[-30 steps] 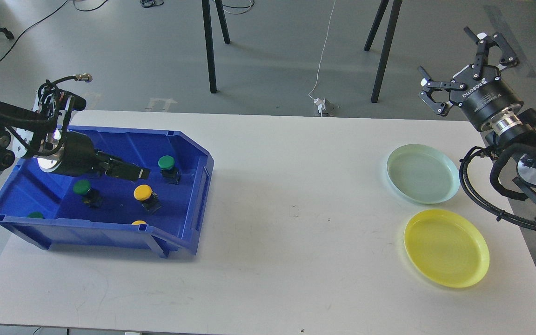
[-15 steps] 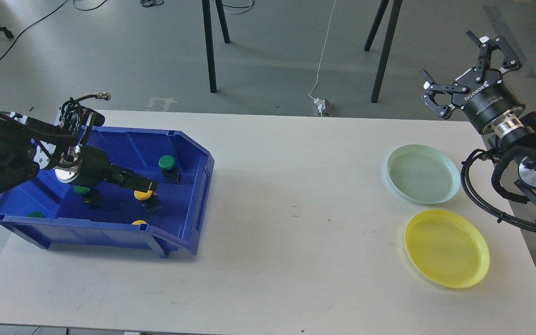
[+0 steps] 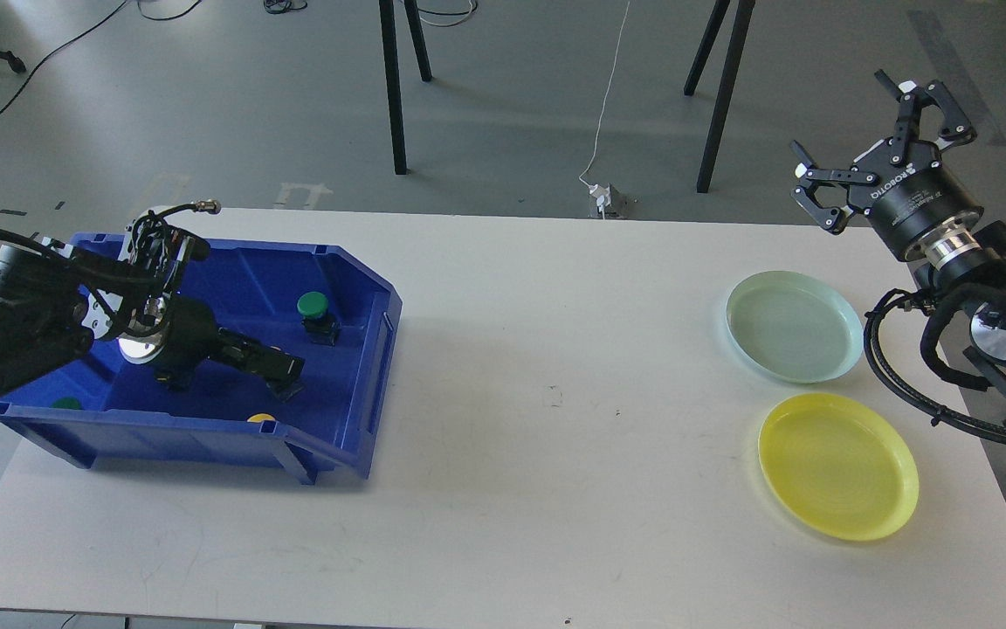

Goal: Pass button and place on color plate
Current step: 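Lower the left gripper into the bin and grasp a yellow-capped button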

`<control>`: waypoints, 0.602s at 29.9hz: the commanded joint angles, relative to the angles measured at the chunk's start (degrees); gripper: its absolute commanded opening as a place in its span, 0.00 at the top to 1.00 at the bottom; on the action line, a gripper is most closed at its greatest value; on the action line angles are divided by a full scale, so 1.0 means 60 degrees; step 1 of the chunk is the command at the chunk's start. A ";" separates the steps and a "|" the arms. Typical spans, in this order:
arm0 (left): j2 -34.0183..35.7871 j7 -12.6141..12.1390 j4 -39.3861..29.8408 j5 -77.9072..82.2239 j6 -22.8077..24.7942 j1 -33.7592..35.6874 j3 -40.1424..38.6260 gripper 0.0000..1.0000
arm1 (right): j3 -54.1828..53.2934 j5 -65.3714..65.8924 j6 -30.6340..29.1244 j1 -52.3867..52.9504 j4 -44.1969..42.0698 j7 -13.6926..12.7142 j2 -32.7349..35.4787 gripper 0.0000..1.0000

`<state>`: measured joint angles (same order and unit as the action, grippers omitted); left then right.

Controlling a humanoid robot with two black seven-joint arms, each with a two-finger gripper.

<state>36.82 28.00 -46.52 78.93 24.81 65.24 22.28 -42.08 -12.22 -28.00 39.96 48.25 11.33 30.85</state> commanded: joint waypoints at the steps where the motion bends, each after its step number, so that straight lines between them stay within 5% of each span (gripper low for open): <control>1: -0.0131 0.0000 0.0251 -0.0031 -0.0091 -0.0135 -0.0052 0.03 | -0.0019 0.0000 0.0000 -0.0025 0.0001 0.0001 0.0000 0.00; 18: -0.0527 0.0000 0.0883 0.0028 -0.0135 -0.0355 -0.0022 0.12 | -0.0077 -0.0014 0.0000 -0.0215 0.0015 0.0031 0.0044 0.00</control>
<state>33.66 28.00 -41.28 79.10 24.00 63.29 22.03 -42.49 -12.31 -28.00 38.99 48.35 11.46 31.11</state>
